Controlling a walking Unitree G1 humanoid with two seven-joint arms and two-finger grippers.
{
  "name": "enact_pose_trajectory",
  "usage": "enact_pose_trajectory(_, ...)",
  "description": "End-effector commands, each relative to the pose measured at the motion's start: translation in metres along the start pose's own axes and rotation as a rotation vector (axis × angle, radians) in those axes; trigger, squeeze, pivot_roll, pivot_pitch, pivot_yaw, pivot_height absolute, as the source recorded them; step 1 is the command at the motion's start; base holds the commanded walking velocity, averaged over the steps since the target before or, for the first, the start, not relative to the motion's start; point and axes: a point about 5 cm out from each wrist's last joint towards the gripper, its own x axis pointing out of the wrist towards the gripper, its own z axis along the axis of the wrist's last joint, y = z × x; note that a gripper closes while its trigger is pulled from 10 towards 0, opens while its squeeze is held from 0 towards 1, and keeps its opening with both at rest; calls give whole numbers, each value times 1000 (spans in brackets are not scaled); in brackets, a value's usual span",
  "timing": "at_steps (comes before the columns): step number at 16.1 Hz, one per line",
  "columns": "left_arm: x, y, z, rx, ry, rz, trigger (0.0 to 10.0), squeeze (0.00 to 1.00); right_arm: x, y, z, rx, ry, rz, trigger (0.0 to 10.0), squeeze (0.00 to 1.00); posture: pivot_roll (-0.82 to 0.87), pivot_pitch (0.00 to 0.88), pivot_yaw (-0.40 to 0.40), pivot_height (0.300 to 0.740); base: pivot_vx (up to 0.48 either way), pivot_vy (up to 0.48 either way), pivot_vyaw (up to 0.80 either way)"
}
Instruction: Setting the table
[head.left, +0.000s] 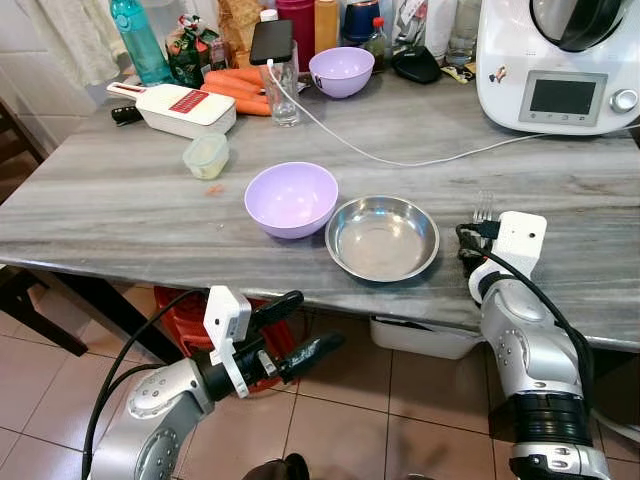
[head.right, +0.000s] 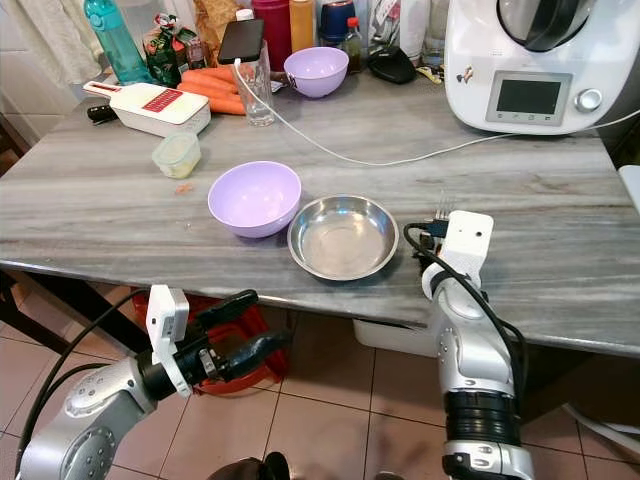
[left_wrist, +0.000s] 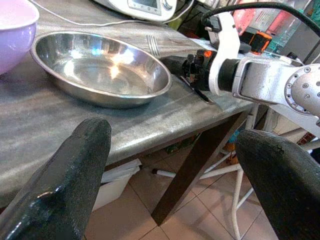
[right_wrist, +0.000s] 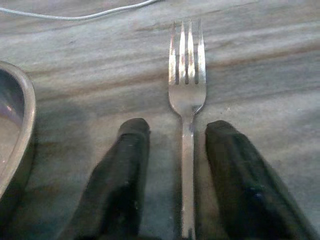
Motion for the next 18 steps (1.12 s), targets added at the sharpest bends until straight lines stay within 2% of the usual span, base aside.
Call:
enact_pose_trajectory(1, -2, 3, -1, 2, 8, 16, 10000, 0, -3, 0, 8, 4, -44, 7, 10000, 1000, -87, 122, 106, 740, 0, 0, 0)
enact_pose_trajectory(2, 0, 4, 0, -6, -9, 24, 10000, 0, -7, 0, 15, 9, -95, 16, 10000, 1000, -87, 122, 106, 740, 0, 0, 0)
enact_pose_trajectory(5, 2, 4, 3, -10, -24, 30, 10000, 0, -12, 0, 22, 9, -157, 20, 10000, 1000, -93, 118, 102, 740, 0, 0, 0)
enact_pose_trajectory(7, 4, 4, 5, -18, -44, 41, 10000, 0, -17, -2, 27, -21, -209, 5, 10000, 1000, -94, 116, 100, 740, 0, 0, 0)
enact_pose_trajectory(11, 6, 4, 6, -16, -49, 46, 10000, 0, -26, -18, 16, -109, -162, -140, 10000, 1000, -96, 116, 96, 740, 0, 0, 0)
enact_pose_trajectory(14, 8, 2, 6, -21, -49, 41, 10000, 0, -27, -23, 10, -137, -115, -185, 10000, 1000, -96, 116, 96, 740, 0, 0, 0)
enact_pose_trajectory(18, 10, 1, 8, -21, -51, 39, 10000, 0, -18, -27, 12, -145, -67, -188, 10000, 1000, -101, 122, 101, 740, 0, 0, 0)
